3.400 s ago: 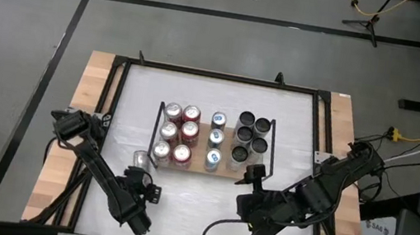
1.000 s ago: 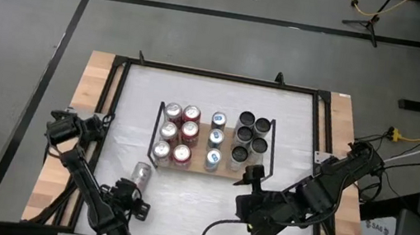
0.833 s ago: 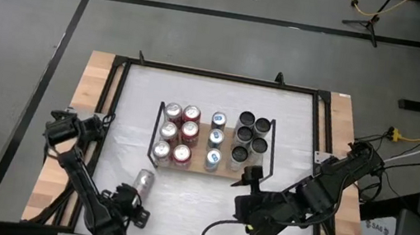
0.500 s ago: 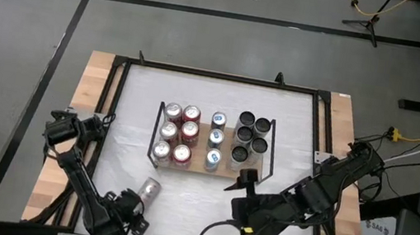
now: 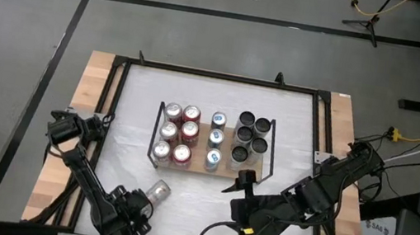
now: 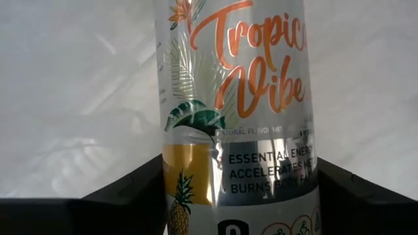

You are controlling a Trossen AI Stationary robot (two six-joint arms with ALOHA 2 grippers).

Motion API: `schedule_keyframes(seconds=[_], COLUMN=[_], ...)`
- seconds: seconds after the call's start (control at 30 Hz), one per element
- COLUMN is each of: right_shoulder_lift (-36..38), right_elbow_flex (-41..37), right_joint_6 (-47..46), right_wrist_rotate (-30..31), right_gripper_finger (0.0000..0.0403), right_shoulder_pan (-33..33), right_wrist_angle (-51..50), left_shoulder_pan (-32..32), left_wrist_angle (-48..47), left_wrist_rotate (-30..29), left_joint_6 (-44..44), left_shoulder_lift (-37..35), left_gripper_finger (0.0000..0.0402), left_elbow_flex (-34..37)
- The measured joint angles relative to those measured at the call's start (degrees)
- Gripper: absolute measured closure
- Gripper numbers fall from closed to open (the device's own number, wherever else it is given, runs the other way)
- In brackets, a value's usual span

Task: Place canned beverage on shelf
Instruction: Put the white-yellow soda can on the shelf aligned with the other white-yellow soda can

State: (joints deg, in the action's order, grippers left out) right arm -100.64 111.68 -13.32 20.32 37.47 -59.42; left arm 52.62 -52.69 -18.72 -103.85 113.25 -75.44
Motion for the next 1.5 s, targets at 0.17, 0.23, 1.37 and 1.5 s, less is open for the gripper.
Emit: schedule_keyframes(seconds=[0.17, 0.23, 1.37, 1.5], right_shoulder_lift=[0.0, 0.0, 0.0, 0.0], right_elbow_flex=[0.0, 0.0, 0.0, 0.0], right_joint_6=[0.0, 0.0, 0.0, 0.0], right_wrist_rotate=[0.0, 0.0, 0.0, 0.0], right_gripper_finger=[0.0024, 0.0024, 0.0024, 0.0024], right_shoulder_pan=[0.0, 0.0, 0.0, 0.0], right_wrist_angle=[-0.1, -0.2, -0.4, -0.6], left_shoulder_pan=[-0.2, -0.2, -0.3, -0.3], left_wrist_angle=[-0.3, -0.4, -0.3, -0.3], left_wrist_rotate=[0.0, 0.0, 1.7, 1.6], left_joint_6=[0.7, 0.7, -2.0, -2.0], left_shoulder_lift=[0.0, 0.0, 0.0, 0.0], left_gripper_finger=[0.0135, 0.0135, 0.0133, 0.0133], left_elbow_flex=[0.0, 0.0, 0.0, 0.0])
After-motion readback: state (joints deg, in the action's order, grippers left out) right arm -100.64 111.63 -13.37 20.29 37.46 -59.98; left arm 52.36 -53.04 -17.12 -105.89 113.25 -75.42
